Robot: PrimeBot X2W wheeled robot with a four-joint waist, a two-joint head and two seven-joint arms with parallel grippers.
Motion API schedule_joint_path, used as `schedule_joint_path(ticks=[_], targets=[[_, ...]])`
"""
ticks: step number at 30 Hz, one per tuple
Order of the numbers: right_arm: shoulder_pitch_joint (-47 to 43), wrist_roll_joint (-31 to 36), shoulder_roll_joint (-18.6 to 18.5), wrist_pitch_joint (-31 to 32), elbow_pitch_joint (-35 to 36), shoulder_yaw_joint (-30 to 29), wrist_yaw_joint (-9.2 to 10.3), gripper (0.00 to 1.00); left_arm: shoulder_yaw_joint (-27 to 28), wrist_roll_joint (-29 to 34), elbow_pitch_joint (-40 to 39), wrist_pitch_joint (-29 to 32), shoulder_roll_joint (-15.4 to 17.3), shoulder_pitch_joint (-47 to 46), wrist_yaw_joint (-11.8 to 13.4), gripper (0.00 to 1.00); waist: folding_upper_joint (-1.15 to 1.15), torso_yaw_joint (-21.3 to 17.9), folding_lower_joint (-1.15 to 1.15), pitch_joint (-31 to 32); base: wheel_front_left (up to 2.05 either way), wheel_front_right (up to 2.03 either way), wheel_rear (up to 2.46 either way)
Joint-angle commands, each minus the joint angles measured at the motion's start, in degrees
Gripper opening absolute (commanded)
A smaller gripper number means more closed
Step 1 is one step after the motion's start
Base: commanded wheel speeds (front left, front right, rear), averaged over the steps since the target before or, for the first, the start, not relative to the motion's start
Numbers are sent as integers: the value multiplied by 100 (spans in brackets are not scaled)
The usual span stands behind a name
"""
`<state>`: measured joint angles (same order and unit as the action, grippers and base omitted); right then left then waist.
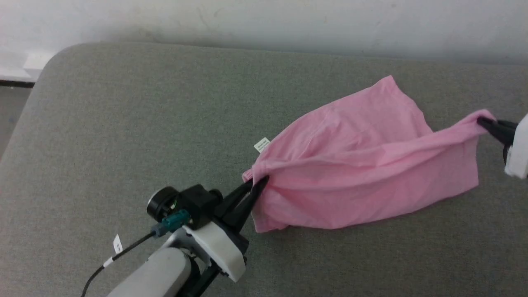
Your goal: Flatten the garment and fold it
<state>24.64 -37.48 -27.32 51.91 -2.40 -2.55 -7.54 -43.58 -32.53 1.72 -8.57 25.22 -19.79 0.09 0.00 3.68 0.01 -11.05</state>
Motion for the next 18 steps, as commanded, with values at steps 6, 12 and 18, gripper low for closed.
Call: schedule_joint_path(ticks=[6, 12, 18], targets=[[1285, 611, 126, -117, -997, 260, 5, 0, 119, 76, 575, -173, -379, -723, -82, 0, 0, 543, -1, -839, 0, 0, 0], [2185, 1113, 168, -404, -2026, 475, 5, 0, 98, 114, 1219, -289, -744, -1222, -175, 0, 0, 780, -1, -1175, 0, 0, 0], [2719, 1447, 210, -767, -2845, 612, 5, 0, 37, 182, 1739, -439, -1057, -1547, -270, 0, 0, 924, -1, -1389, 0, 0, 0]])
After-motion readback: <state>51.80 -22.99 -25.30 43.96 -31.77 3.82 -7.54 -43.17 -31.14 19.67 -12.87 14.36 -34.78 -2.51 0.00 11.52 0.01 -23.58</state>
